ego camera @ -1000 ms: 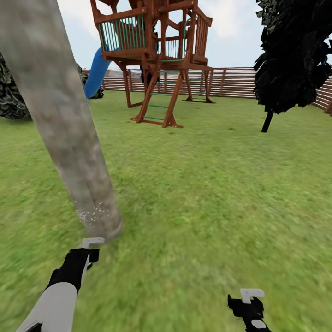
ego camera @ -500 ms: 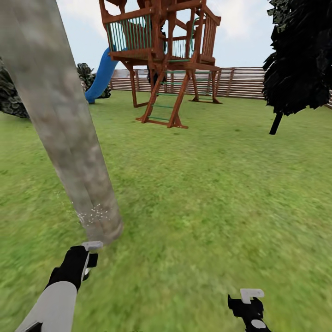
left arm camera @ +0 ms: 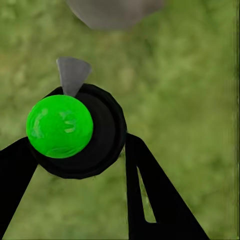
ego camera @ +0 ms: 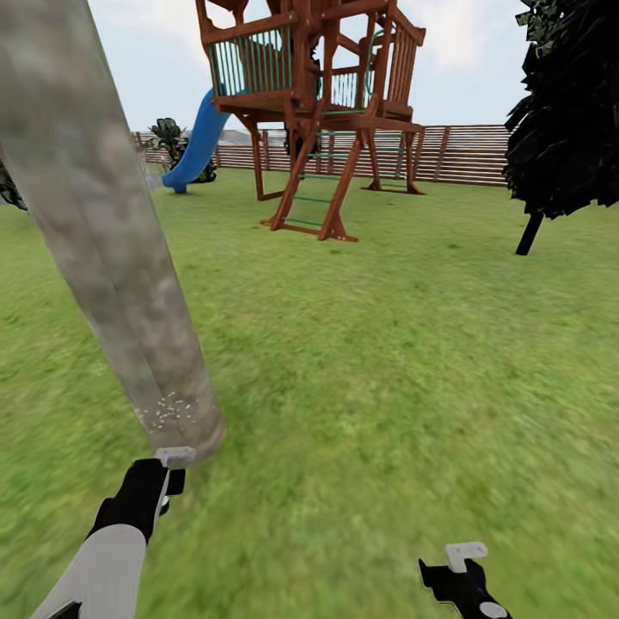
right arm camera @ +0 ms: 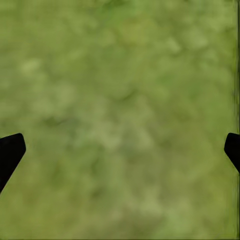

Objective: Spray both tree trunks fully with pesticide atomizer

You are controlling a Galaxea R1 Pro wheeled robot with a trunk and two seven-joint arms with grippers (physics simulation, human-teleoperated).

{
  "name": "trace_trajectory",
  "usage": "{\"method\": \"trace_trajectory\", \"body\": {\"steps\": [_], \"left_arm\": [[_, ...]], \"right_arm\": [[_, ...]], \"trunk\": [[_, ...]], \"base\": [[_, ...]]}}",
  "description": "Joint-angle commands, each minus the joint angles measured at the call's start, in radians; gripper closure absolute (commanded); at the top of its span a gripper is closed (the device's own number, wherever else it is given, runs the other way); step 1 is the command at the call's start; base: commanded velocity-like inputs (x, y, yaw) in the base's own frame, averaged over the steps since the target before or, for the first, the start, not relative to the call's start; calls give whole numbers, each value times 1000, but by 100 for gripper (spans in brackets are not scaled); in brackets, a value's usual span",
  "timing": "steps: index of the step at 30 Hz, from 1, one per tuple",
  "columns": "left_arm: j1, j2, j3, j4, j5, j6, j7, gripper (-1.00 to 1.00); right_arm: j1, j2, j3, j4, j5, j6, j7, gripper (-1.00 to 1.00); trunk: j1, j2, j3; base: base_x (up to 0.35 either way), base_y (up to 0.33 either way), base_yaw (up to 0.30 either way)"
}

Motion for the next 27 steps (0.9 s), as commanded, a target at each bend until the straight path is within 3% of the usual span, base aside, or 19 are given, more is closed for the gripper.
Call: {"method": "trace_trajectory", "body": {"steps": [1,12,27], "left_arm": [[-1,-1,6,-2,-9,1,-6,100],[-1,0,6,-2,-9,0,-7,100],[-1,-1,6,-2,-8,1,8,100]], "right_arm": [[-1,-1,-8,1,4,-4,7,-100],[-1,-2,-8,3,5,-5,5,-100],[-1,-2,-8,4,6,-5,3,-100]], "trunk": [[0,0,-1],[0,0,-1],[0,0,-1]], "base": [[202,-215,0],[50,-270,5],[186,-235,261]]}}
